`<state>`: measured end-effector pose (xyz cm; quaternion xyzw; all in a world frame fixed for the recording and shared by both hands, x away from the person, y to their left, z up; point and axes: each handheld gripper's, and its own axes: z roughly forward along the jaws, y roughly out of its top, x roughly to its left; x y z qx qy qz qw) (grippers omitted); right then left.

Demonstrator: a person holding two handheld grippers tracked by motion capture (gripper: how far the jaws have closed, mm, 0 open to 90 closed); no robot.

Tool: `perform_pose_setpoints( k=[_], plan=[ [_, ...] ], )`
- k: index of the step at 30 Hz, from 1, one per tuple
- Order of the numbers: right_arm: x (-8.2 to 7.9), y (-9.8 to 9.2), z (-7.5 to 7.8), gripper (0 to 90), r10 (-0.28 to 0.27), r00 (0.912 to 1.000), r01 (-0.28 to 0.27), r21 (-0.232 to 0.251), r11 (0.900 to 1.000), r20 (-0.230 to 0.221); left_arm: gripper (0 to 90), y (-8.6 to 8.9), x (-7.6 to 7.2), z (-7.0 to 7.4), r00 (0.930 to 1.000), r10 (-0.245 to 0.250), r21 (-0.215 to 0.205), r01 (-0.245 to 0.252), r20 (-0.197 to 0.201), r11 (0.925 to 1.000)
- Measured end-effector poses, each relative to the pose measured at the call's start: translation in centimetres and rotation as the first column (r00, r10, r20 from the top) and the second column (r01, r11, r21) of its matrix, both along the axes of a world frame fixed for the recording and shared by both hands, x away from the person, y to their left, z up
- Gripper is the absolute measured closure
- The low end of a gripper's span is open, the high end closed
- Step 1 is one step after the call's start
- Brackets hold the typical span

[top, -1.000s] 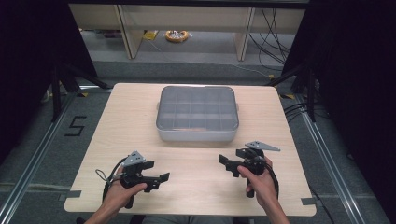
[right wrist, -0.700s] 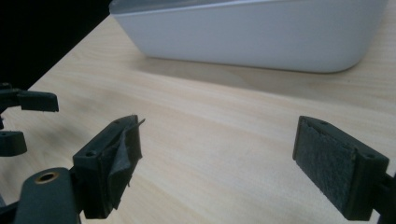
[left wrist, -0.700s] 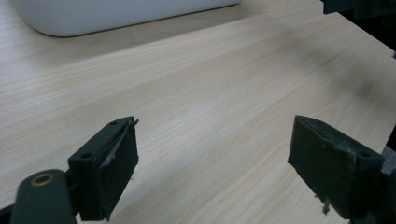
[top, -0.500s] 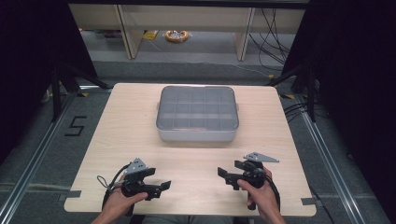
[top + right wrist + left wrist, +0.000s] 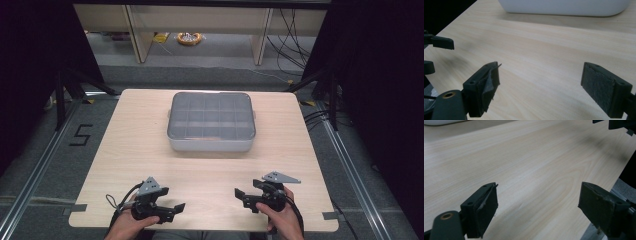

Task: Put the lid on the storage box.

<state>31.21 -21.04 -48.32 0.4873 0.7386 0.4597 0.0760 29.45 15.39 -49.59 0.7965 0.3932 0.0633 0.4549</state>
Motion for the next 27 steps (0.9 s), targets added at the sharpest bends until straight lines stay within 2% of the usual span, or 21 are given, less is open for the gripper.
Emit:
perform_pose_setpoints(
  k=[4, 5, 7, 8, 9, 10, 11, 12, 14, 15, 16, 17, 18, 19, 20, 21, 22, 23, 24, 25, 27],
  plan=[
    [-0.8, 0.0, -0.2, 16.3, 0.001, 0.9999, -0.001, -0.017, 1.000, -0.015, 15.0, -0.4, -0.5, -0.2, 0.9999, -0.009, 0.001, 0.009, -0.012, 1.0000],
    [-1.0, 0.1, -0.4, 16.3, -0.004, 0.9999, 0.004, 0.009, 1.000, -0.016, 15.0, -0.4, -0.6, -0.3, 0.9998, -0.018, -0.006, 0.018, -0.008, 0.9998],
    [-1.2, -0.1, -0.6, 16.3, 0.020, 0.9997, -0.020, 0.002, 1.000, -0.011, 15.0, -0.6, -0.8, -0.3, 0.9997, -0.017, -0.009, 0.017, -0.018, 0.9998],
    [-1.4, 0.0, -0.7, 16.3, 0.025, 0.9994, -0.025, 0.011, 1.000, -0.022, 15.0, -0.5, -0.8, -0.3, 0.9996, -0.023, 0.000, 0.023, -0.015, 0.9997],
    [-1.6, -0.1, -0.8, 16.3, 0.019, 0.9993, -0.019, -0.010, 1.000, -0.033, 15.1, -0.5, -0.8, -0.3, 0.9995, -0.028, 0.013, 0.029, -0.011, 0.9995],
    [-2.0, 0.2, -0.8, 16.3, 0.004, 0.9981, -0.004, 0.011, 1.000, -0.061, 15.1, -0.6, -0.9, -0.3, 0.9996, -0.026, 0.001, 0.026, -0.015, 0.9997],
    [-2.0, 0.0, -1.0, 16.4, 0.031, 0.9991, -0.031, -0.010, 0.999, -0.031, 15.1, -0.6, -1.0, -0.3, 0.9994, -0.032, 0.004, 0.032, -0.016, 0.9995],
    [-2.4, 0.2, -1.0, 16.4, 0.010, 0.9983, -0.010, 0.005, 1.000, -0.057, 15.1, -0.6, -1.1, -0.3, 0.9994, -0.033, 0.007, 0.033, -0.010, 0.9994],
    [-2.9, 0.2, -1.0, 16.4, 0.025, 0.9976, -0.025, 0.001, 1.000, -0.065, 15.1, -0.7, -1.3, -0.3, 0.9993, -0.029, 0.005, 0.029, -0.023, 0.9996],
    [-2.9, -0.1, -1.1, 16.4, 0.042, 0.9988, -0.043, -0.037, 0.998, -0.025, 15.1, -0.7, -1.3, -0.3, 0.9991, -0.039, 0.004, 0.039, -0.018, 0.9992],
    [-2.9, -0.1, -1.1, 16.4, 0.042, 0.9988, -0.043, -0.037, 0.998, -0.025, 15.1, -0.8, -1.5, -0.4, 0.9993, -0.031, -0.003, 0.031, -0.020, 0.9995],
    [-3.1, -0.1, -1.2, 16.4, 0.046, 0.9987, -0.047, -0.029, 0.998, -0.023, 15.1, -0.7, -1.5, -0.3, 0.9990, -0.041, 0.014, 0.041, -0.019, 0.9991],
    [-3.5, 0.2, -1.2, 16.4, 0.024, 0.9975, -0.024, -0.005, 1.000, -0.067, 15.1, -0.7, -1.6, -0.3, 0.9990, -0.040, 0.018, 0.040, -0.020, 0.9990],
    [-3.3, -0.1, -1.4, 16.4, 0.059, 0.9977, -0.059, -0.023, 0.998, -0.035, 15.1, -0.8, -1.7, -0.3, 0.9988, -0.043, 0.016, 0.043, -0.023, 0.9990],
    [-3.6, -0.1, -1.4, 16.5, 0.045, 0.9983, -0.047, -0.045, 0.998, -0.038, 15.1, -0.7, -1.7, -0.4, 0.9985, -0.049, 0.024, 0.050, -0.024, 0.9985],
    [-3.9, 0.1, -1.4, 16.5, 0.031, 0.9986, -0.032, -0.029, 0.999, -0.043, 15.1, -0.7, -1.8, -0.4, 0.9980, -0.057, 0.025, 0.058, -0.028, 0.9980],
    [-3.8, 0.0, -1.4, 16.5, 0.050, 0.9984, -0.051, -0.062, 0.997, -0.025, 15.1, -0.9, -1.9, -0.4, 0.9985, -0.047, 0.017, 0.047, -0.029, 0.9987],
    [-4.0, 0.0, -1.5, 16.5, 0.049, 0.9984, -0.051, -0.061, 0.997, -0.026, 15.1, -0.9, -2.0, -0.5, 0.9983, -0.046, 0.018, 0.047, -0.035, 0.9987],
    [-4.0, 0.0, -1.5, 16.5, 0.048, 0.9987, -0.049, -0.067, 0.997, -0.016, 15.1, -0.7, -1.9, -0.5, 0.9977, -0.056, 0.043, 0.058, -0.039, 0.9974],
    [-4.2, -0.1, -1.5, 16.5, 0.055, 0.9981, -0.057, -0.062, 0.996, -0.025, 15.1, -0.9, -2.1, -0.5, 0.9977, -0.054, 0.013, 0.054, -0.041, 0.9985],
    [-4.5, -0.1, -1.5, 16.7, 0.053, 0.9983, -0.054, -0.065, 0.996, -0.025, 15.1, -0.9, -2.2, -0.5, 0.9976, -0.053, 0.015, 0.054, -0.045, 0.9984]
  ],
)
